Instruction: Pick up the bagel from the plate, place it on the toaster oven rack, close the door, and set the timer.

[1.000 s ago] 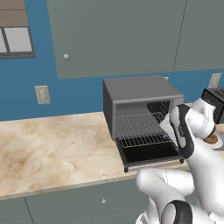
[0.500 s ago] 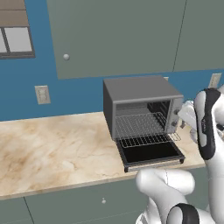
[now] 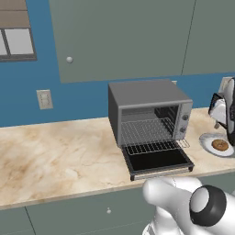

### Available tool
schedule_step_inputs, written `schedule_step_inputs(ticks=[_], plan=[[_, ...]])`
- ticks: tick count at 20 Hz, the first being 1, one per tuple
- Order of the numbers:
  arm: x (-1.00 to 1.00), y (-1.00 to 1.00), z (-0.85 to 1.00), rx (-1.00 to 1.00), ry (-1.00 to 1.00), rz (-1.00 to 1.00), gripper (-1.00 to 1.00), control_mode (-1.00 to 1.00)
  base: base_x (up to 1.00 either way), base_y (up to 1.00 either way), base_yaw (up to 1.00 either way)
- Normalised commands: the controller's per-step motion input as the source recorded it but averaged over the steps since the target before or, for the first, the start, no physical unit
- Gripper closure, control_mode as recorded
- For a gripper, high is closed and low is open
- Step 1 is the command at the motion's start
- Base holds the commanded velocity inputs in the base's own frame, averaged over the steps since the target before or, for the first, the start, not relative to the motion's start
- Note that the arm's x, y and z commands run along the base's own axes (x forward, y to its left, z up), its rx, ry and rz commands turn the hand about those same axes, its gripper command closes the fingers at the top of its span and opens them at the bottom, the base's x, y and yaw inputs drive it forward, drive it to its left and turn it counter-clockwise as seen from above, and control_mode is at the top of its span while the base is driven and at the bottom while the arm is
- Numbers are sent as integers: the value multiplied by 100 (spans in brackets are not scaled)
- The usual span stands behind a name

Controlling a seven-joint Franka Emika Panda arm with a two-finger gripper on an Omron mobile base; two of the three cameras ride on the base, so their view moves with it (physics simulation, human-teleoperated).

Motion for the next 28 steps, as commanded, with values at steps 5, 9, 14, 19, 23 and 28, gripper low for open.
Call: schedule_step_inputs(ticks=[5,9,14,19,23,28], plan=[[-3,-89,-44,0,-6,4,-100,-100,0,0,0],[0,-62,-69,5,-18,0,-100,-100,0,0,0],[0,-50,-58,13,-28,3,-100,-100,0,0,0],[17,-45,-13,6,-14,6,-100,-100,0,0,0],[32,-27,-2,0,0,3,-100,-100,0,0,0],[45,-3,-7,0,0,4,-100,-100,0,0,0]])
